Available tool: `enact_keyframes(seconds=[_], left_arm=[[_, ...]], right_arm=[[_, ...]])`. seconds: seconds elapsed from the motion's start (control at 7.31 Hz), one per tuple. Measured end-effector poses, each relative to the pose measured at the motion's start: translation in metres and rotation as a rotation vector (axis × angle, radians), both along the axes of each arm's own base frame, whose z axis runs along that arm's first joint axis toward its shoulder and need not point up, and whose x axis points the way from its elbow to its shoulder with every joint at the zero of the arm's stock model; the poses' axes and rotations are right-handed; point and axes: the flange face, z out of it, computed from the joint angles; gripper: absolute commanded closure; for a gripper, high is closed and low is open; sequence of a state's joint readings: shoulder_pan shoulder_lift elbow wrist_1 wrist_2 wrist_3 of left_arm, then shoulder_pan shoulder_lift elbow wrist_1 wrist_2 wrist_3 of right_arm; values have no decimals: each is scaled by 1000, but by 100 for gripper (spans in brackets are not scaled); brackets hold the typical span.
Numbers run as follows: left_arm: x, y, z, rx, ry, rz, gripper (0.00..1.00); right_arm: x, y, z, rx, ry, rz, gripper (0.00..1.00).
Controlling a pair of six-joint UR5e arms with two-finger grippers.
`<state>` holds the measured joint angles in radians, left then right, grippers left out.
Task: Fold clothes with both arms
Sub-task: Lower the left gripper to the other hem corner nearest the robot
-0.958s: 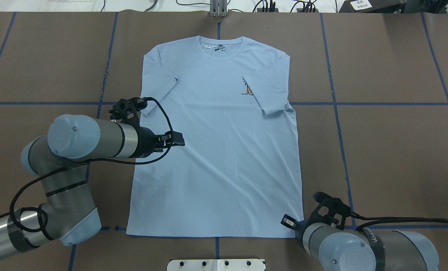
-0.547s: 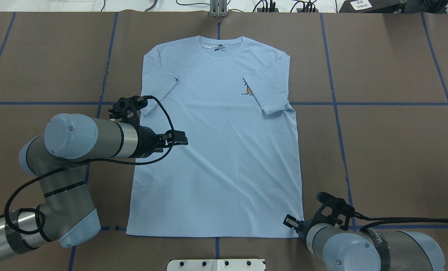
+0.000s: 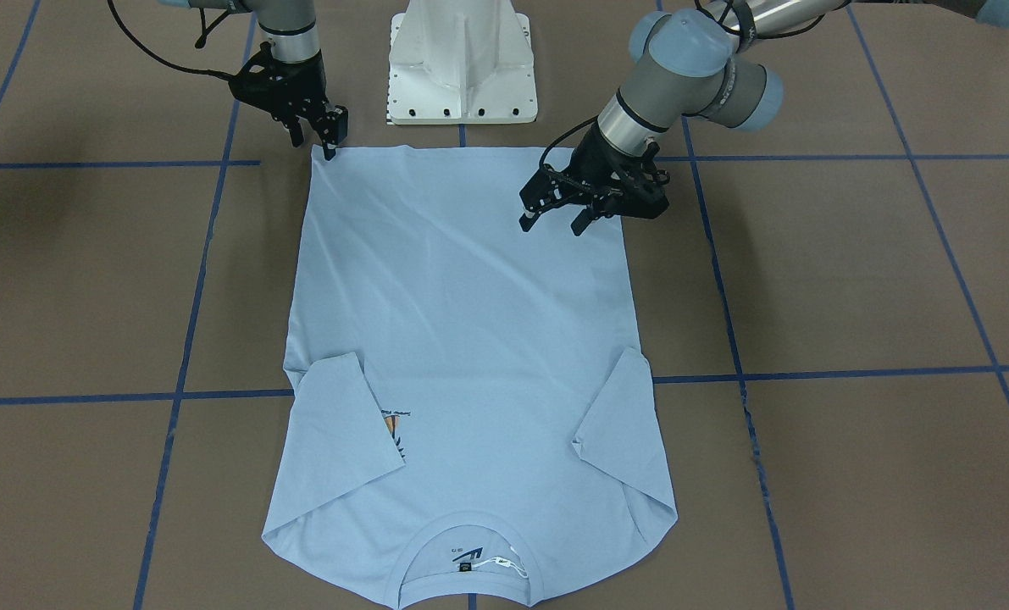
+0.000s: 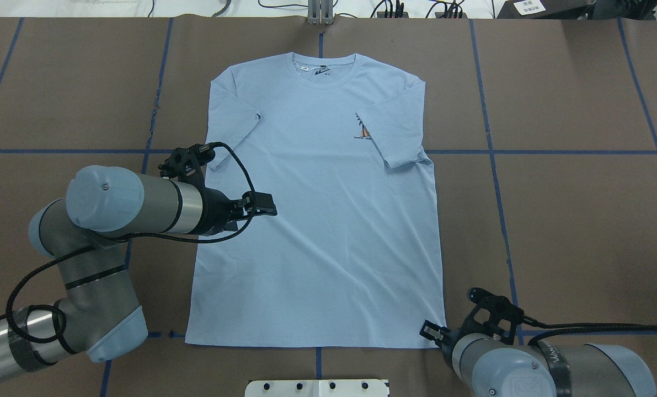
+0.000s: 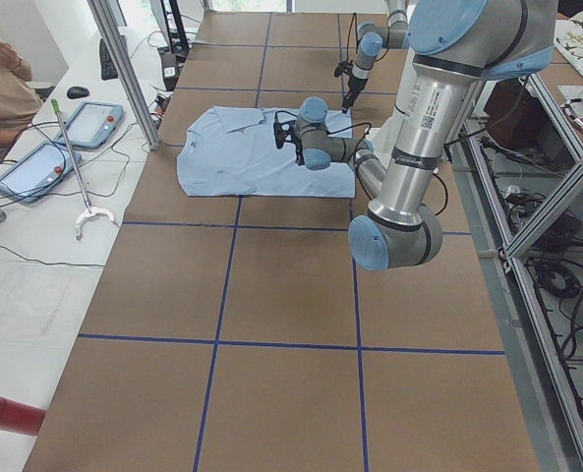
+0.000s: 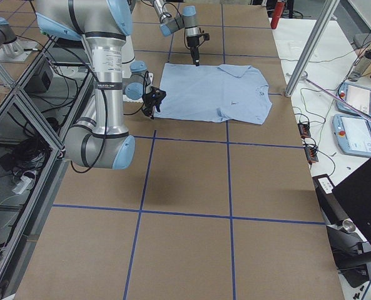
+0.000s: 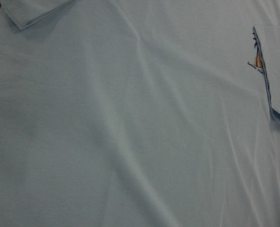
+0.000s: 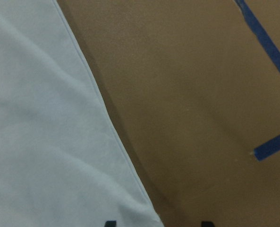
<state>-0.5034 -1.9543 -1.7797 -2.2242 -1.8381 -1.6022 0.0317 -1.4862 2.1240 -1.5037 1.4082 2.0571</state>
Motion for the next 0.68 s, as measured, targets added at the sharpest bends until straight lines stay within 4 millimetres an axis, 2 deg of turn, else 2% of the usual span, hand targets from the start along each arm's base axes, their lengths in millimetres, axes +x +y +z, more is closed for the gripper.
enact_keyframes(seconds=[0.14,0.27,0.68], left_arm=[[0,0,1,-5,-7,1,1],[0,0,1,-7,-10,0,1],[-2,0,2,-12,-14,-6,1]], right_arm=[[-1,1,1,0,2,-3,64],[-1,3,1,0,3,-3,100],[-4,4,-2,0,-3,0,100]])
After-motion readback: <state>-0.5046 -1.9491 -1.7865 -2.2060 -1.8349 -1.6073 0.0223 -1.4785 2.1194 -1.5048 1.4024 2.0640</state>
